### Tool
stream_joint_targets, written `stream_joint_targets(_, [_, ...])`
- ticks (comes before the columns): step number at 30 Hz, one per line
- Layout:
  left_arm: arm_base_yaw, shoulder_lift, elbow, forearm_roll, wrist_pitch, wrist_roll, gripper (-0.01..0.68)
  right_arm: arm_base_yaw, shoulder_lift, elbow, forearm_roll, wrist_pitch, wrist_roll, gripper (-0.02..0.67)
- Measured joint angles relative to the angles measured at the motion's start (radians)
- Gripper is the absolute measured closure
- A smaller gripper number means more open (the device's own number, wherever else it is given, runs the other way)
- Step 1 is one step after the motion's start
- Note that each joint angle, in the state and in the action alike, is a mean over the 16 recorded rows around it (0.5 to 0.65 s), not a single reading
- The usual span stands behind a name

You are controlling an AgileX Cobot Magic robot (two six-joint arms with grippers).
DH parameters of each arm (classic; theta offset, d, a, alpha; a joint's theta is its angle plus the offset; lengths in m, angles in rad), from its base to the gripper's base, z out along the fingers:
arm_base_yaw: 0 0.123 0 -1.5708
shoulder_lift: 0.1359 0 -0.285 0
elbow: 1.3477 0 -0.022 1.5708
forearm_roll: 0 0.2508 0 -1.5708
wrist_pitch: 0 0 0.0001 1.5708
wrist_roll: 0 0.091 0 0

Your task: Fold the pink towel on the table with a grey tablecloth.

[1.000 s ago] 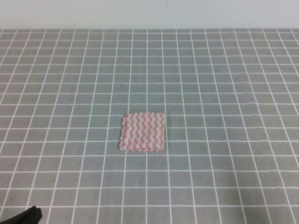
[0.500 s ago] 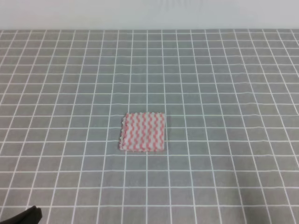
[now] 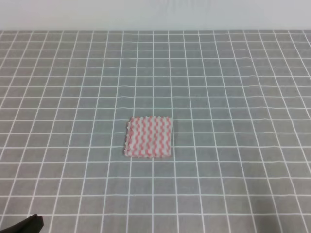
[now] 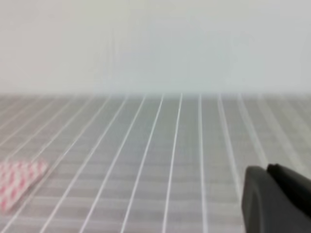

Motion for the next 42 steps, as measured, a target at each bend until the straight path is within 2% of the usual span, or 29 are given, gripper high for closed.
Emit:
stream_joint_targets(5, [0.0,0.0,0.0,0.0,-0.001,0.0,0.677,0.0,0.0,0.002,-0.147,0.097,0.102,0.664])
stream_joint_targets(9, [0.0,0.0,0.0,0.0,-0.001,0.0,0.677,0.001,0.0,0.003,-0.203,0.154,0.131,0.664])
stream_joint_targets(23, [0.0,0.0,0.0,0.006,-0.001,0.001,0.676,0.0,0.001,-0.003,-0.206,0.169,0.102,0.664])
stream_joint_targets(28, [0.007,-0.008,-0.001,0.058,-0.001,-0.019,0.676,0.0,0.001,-0.004,-0.206,0.166,0.102,0.664])
stream_joint_targets(33, [0.041,-0.058,-0.001,0.176,0.0,-0.11,0.677,0.0,0.001,-0.004,-0.205,0.169,0.102,0.664])
stream_joint_targets(42, [0.148,-0.168,-0.001,0.381,0.038,-0.29,0.676,0.0,0.001,-0.002,-0.205,0.168,0.102,0.664])
